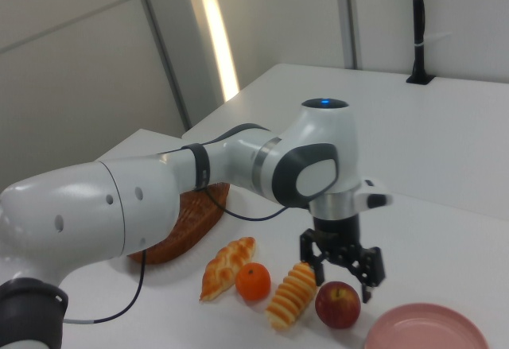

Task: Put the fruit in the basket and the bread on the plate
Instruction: 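Lower the gripper onto the red apple and grasp it, then carry the red apple over to the wicker basket and release it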

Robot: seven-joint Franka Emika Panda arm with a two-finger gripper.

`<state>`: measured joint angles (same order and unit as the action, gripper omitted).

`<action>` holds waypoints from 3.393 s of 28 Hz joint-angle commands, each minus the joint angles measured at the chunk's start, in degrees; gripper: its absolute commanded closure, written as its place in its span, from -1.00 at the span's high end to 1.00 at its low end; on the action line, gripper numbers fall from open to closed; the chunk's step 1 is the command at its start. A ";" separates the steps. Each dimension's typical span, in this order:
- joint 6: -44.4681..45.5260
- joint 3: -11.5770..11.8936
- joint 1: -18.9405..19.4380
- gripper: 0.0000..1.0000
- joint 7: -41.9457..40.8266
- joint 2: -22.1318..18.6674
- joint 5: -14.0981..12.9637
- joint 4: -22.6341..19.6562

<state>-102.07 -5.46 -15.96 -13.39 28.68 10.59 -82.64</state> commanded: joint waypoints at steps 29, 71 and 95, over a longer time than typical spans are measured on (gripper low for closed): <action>-8.32 0.54 3.31 -1.00 4.42 4.81 8.57 -2.61; -10.17 -1.22 38.90 1.00 27.54 0.15 7.78 -3.67; -2.61 1.32 19.31 1.00 14.36 -3.11 5.14 -3.22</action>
<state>-105.53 -5.29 7.26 7.65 24.36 16.50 -84.98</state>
